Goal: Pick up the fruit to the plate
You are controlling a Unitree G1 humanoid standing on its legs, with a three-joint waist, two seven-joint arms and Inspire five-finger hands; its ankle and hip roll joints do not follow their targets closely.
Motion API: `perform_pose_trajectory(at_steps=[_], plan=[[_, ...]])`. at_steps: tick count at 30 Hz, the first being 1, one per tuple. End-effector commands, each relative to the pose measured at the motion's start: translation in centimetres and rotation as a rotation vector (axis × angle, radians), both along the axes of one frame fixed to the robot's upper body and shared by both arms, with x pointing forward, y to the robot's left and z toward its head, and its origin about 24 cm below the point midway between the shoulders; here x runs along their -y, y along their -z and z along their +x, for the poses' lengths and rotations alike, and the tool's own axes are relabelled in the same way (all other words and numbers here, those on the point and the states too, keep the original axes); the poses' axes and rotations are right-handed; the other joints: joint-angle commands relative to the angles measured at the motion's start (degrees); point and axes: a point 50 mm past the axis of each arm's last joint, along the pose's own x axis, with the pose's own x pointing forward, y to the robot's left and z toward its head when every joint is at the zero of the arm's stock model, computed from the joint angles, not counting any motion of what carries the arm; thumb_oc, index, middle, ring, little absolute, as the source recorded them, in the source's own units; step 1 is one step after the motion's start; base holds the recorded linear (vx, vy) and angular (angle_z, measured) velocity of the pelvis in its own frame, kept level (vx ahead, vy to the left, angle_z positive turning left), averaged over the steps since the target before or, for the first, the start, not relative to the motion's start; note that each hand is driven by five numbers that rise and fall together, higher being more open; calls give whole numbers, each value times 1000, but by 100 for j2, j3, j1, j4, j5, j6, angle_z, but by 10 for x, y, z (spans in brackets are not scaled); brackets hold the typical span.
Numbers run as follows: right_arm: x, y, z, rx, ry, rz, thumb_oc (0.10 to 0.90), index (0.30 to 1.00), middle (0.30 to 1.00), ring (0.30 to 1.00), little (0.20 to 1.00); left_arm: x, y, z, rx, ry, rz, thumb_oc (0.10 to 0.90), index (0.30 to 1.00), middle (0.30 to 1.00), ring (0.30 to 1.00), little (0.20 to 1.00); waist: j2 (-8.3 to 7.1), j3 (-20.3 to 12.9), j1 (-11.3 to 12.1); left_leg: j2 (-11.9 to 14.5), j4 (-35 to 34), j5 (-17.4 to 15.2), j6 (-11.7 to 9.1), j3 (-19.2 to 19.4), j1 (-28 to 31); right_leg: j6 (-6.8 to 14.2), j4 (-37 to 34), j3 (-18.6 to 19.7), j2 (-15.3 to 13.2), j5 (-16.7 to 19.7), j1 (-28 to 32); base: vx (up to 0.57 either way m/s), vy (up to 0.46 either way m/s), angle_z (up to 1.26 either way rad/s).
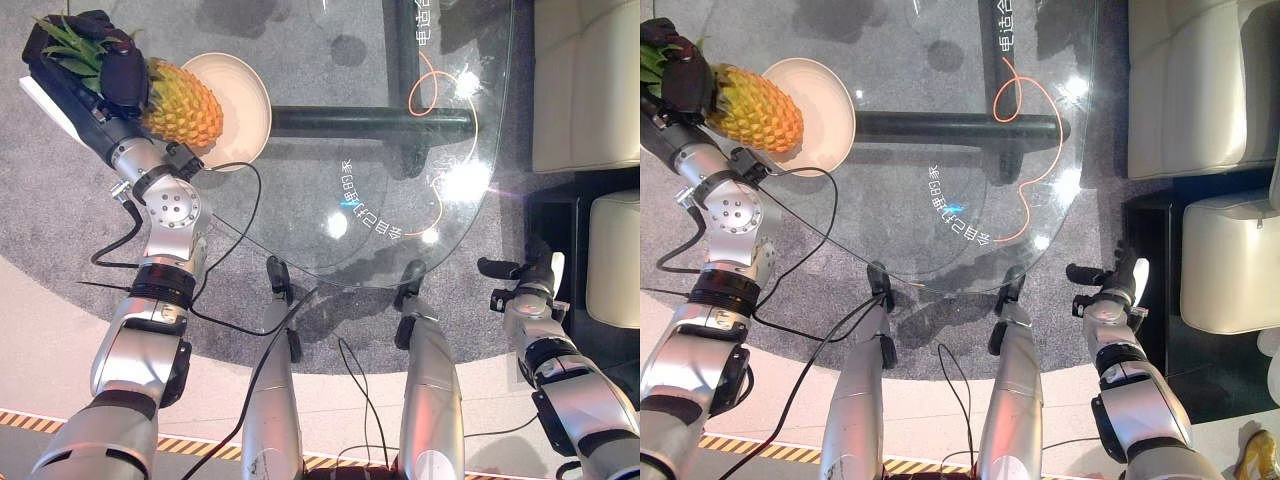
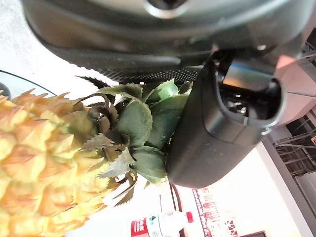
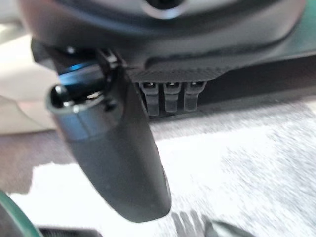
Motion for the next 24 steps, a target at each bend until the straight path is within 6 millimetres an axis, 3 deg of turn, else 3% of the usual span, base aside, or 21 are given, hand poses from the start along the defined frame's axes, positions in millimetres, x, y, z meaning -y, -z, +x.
perform_pose_trajectory(at_steps=[1,12,24], plan=[[8,-1,0,-37,-23,25,800,900,900,900,900,-5,-76,-21,277,-72,122,100,300,300,300,200,-139,-144,79,263,875,-730,-265,-224,-231,142,-467,-41,-17,194,201,0,0,0],[-5,20,-5,-227,-232,124,800,900,900,900,900,-9,-80,-15,223,-67,141,100,300,300,300,200,-209,-144,66,283,924,-730,-286,-253,-255,112,-412,-35,21,154,177,0,0,0],[-10,14,2,-223,-265,116,800,900,900,900,900,-1,-87,-12,213,-79,198,100,300,300,300,200,-276,-144,12,293,972,-735,-302,-277,-334,100,-403,6,97,150,119,0,0,0]])
